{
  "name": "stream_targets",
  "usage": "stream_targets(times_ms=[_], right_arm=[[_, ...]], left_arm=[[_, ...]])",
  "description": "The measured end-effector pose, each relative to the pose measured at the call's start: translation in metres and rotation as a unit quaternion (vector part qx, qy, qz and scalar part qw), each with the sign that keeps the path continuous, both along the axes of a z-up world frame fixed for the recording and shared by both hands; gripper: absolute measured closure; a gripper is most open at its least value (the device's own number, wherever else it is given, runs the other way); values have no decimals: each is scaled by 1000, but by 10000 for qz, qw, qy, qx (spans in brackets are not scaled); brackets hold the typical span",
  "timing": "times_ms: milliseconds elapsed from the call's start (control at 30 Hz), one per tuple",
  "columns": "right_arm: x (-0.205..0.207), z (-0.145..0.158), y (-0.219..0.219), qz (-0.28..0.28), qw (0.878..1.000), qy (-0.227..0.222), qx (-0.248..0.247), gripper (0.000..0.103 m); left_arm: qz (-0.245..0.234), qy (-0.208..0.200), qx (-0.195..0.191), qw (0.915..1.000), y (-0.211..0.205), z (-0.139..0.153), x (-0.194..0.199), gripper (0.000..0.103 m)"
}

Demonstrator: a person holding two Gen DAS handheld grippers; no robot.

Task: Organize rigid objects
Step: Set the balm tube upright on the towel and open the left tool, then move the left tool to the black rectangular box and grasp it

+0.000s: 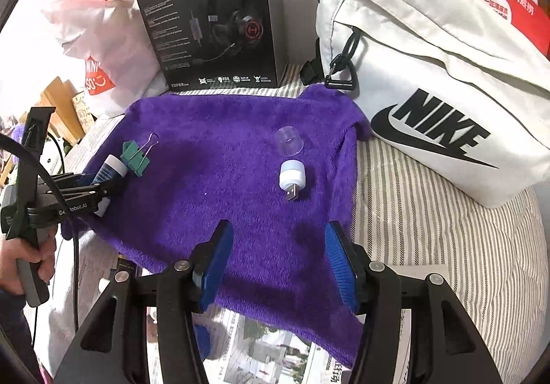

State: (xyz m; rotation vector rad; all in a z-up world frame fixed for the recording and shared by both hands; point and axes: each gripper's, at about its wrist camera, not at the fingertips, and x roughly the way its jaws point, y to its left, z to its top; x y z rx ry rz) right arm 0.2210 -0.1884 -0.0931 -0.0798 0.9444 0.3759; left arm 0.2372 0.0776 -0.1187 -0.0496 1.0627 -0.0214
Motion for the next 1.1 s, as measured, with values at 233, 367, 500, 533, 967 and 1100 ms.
stream_targets(times_ms=[233, 367, 500, 533, 967, 1100], right_arm=[[-10, 3, -10, -69, 10000, 19, 47, 48], [-19, 8, -12, -73, 9999, -2, 82, 47], [-30, 12, -13, -33, 10000, -47, 55, 47], [-33, 13, -13, -29, 10000, -50, 54, 47], [-66, 15, -18, -96, 9996, 95, 228, 47], [-77, 17, -18, -109, 9992, 129, 366, 47]], left_arm=[[-73, 86, -16, 9999, -1, 2, -8, 52], [-30, 77, 31, 10000, -2, 5, -16, 50], [2, -34, -4, 10000, -2, 17, -29, 50], [-2, -55, -46, 10000, -2, 21, -33, 49], [-110, -298, -249, 9992, -13, 45, -92, 46], [-128, -168, -361, 9991, -17, 40, -110, 46]])
